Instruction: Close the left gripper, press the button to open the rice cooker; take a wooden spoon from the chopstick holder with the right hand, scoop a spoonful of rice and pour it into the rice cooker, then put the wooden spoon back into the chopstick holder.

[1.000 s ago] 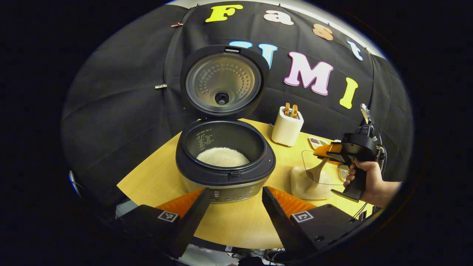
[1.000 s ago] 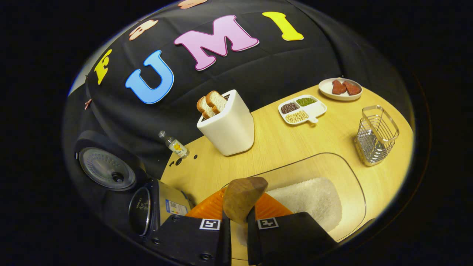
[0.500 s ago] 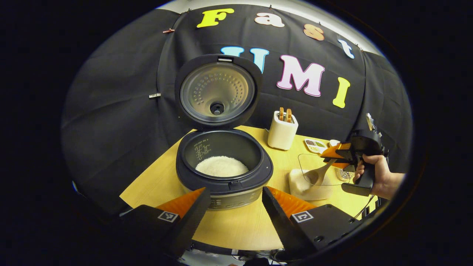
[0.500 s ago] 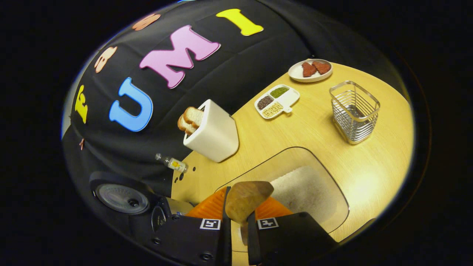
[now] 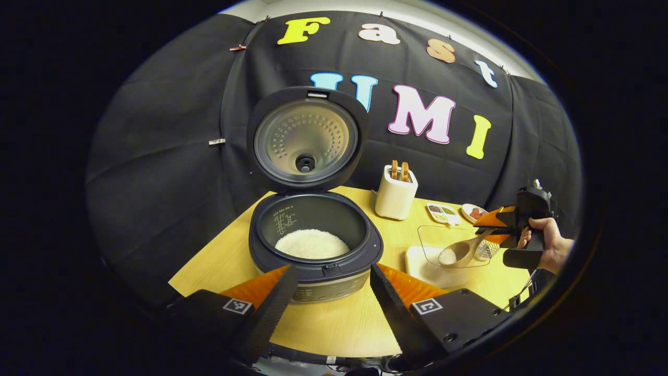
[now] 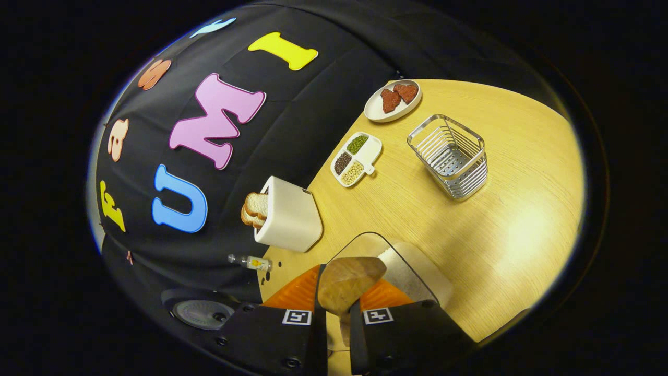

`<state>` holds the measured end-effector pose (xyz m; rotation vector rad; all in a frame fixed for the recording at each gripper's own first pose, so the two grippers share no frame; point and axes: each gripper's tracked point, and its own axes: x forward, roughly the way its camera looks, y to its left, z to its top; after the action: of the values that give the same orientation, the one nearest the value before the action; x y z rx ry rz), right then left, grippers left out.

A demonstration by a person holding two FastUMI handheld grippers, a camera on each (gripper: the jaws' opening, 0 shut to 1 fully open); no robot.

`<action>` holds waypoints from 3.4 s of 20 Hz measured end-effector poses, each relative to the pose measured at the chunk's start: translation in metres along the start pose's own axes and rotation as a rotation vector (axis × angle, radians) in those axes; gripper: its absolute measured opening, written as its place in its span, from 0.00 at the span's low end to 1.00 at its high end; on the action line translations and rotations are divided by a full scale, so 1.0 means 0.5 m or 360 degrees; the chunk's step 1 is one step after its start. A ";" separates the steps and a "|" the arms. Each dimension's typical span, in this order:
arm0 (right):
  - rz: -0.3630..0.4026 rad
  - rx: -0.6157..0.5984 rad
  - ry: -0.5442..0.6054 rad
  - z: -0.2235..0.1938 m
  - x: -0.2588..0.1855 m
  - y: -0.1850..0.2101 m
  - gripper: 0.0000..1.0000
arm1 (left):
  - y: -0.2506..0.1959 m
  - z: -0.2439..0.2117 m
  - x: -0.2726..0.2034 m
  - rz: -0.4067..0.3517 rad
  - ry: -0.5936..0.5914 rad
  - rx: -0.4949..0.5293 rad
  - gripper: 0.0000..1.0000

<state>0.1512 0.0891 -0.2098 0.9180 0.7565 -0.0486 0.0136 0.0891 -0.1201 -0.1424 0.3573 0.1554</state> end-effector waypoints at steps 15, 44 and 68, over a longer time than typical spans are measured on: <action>0.0358 0.0249 0.0287 -0.114 -0.062 0.288 0.21 | 0.114 0.037 -0.021 0.0112 -0.0163 -0.0132 0.95; 0.0957 -0.1531 0.0099 -0.483 -0.009 0.584 0.21 | 0.318 0.011 -0.009 0.0235 -0.0169 -0.0322 0.95; 0.1191 -0.1681 0.0120 -0.549 -0.115 0.591 0.21 | 0.289 0.009 -0.061 0.0260 -0.0231 -0.0304 0.95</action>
<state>0.0541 0.4594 -0.0703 0.1304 0.3636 0.9644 -0.0385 0.2273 -0.1209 -0.2891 0.2087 0.3600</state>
